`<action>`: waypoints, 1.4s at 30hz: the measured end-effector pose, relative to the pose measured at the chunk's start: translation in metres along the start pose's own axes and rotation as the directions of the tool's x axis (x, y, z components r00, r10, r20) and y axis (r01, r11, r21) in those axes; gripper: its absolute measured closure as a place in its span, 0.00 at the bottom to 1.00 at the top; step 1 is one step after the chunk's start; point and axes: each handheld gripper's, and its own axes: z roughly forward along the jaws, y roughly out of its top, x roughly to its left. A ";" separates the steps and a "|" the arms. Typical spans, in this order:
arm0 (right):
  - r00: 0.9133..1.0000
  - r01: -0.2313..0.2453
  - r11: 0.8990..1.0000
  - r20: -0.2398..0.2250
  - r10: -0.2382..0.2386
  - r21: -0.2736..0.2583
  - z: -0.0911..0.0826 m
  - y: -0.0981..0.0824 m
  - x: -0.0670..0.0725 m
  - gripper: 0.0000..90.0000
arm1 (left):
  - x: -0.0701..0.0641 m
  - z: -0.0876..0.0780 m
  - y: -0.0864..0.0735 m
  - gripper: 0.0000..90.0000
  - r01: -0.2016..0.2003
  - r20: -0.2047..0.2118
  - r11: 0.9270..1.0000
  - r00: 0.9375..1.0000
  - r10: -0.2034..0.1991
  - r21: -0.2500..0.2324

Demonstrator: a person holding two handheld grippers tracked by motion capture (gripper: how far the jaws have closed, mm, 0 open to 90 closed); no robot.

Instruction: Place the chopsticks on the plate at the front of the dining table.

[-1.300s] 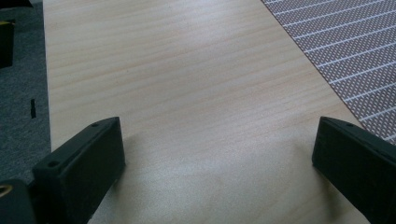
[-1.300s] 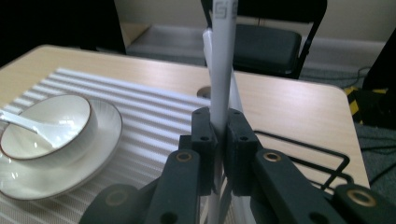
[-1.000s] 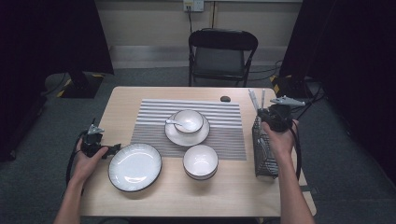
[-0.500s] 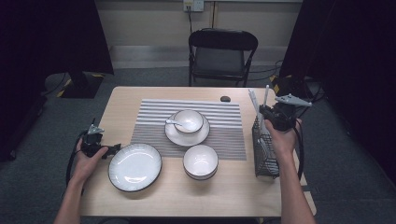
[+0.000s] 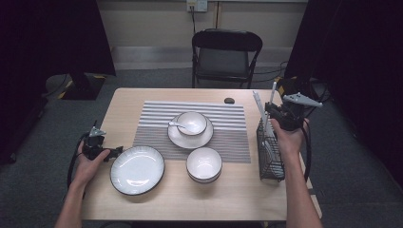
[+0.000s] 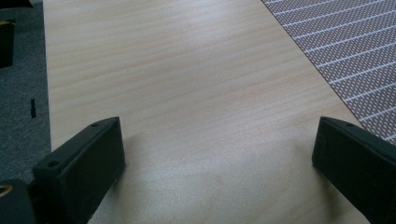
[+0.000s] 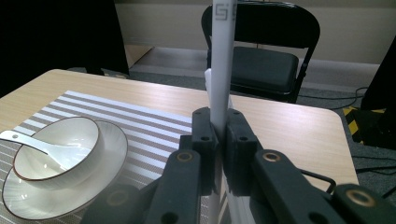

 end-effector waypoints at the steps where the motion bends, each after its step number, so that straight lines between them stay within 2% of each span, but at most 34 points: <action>1: 1.000 0.000 1.000 -0.001 0.000 -0.006 -0.001 0.001 0.000 0.94 | 0.000 0.000 0.000 0.02 0.000 0.001 1.000 1.000 0.000 0.000; 5: 1.000 -0.002 1.000 -0.006 0.002 -0.022 -0.002 0.003 0.001 0.94 | 0.000 0.000 0.000 0.02 0.000 0.000 1.000 1.000 0.000 0.000; 14: 1.000 0.002 1.000 -0.011 -0.002 -0.021 -0.001 0.006 0.003 0.94 | 0.000 0.000 0.000 0.02 0.000 -0.001 1.000 1.000 0.000 0.000; 27: 1.000 0.000 0.998 -0.022 -0.001 -0.069 -0.006 0.018 0.005 0.94 | 0.000 0.000 0.000 0.02 0.000 0.000 1.000 1.000 0.000 0.000; 36: 0.999 0.023 0.997 -0.029 -0.025 -0.071 -0.006 0.021 0.008 0.94 | 0.000 0.000 0.000 0.02 0.000 -0.001 1.000 1.000 0.000 0.000; 42: 0.999 0.031 0.996 -0.030 -0.034 -0.087 -0.009 0.029 0.009 0.94 | 0.000 0.000 0.000 0.02 0.000 0.000 1.000 1.000 0.000 0.000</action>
